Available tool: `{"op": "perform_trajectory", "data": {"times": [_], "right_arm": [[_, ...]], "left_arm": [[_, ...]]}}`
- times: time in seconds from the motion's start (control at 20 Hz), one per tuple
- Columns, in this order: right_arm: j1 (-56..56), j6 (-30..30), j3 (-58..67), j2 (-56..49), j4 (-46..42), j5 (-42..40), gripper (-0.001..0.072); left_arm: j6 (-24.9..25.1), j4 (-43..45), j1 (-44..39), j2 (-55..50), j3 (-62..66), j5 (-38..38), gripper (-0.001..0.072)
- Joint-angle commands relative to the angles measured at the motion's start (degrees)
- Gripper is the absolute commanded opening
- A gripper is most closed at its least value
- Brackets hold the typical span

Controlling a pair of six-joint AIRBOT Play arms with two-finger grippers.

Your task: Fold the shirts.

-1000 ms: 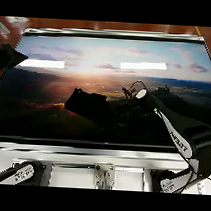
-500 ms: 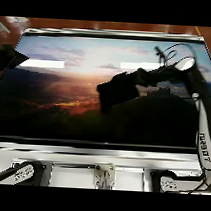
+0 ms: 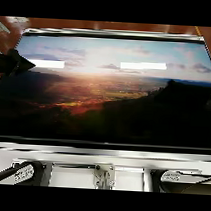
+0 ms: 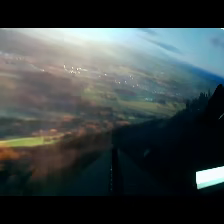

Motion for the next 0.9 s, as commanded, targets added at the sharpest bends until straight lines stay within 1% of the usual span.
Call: {"op": "perform_trajectory", "data": {"times": [0.0, 0.15, 0.35, 0.5, 0.6, 0.65, 0.7, 0.75, 0.8, 0.85], "right_arm": [[-16.87, 0.48, 0.26, -2.99, -1.97, 0.94, 0.0077], [-27.93, 1.03, -3.80, -3.93, -1.09, -0.37, 0.0077], [-37.27, 0.31, -16.37, -3.39, -1.11, -0.31, 0.0078], [-39.56, -0.09, -25.64, -1.09, -0.57, -3.04, 0.0077], [-39.58, -0.09, -29.35, 0.33, -0.72, -3.80, 0.0078], [-39.58, 0.13, -30.21, 0.83, -0.90, -4.24, 0.0098], [-39.60, 0.17, -30.38, 1.16, -1.38, -4.17, 0.0186], [-39.58, -0.26, -30.36, 1.84, -2.08, -3.89, 0.0443], [-39.58, -2.95, -30.34, 3.19, -2.56, -3.85, 0.0579], [-39.58, -3.67, -30.08, 4.98, -4.81, -4.17, 0.0578]], "left_arm": [[-0.68, -0.07, -3.32, -0.04, -0.02, -4.81, 0.0039], [-0.68, -0.04, -7.41, -0.09, -0.02, -4.52, 0.0039], [-0.63, -0.04, -11.80, -0.85, -0.02, -3.52, 0.0039], [-0.66, -0.02, -14.23, -1.90, -0.04, -3.28, 0.0039], [-0.63, -0.02, -15.37, -2.47, -0.02, -2.43, 0.0039], [-0.61, -0.02, -15.82, -2.69, -0.04, -2.14, 0.0039], [-0.61, -0.02, -16.26, -2.86, -0.02, -2.19, 0.0039], [-0.63, -0.02, -16.41, -2.86, -0.02, -2.19, 0.0039], [-0.63, -0.02, -16.46, -2.84, -0.02, -2.21, 0.0039], [-0.61, -0.02, -16.46, -2.84, -0.02, -2.21, 0.0039]]}}
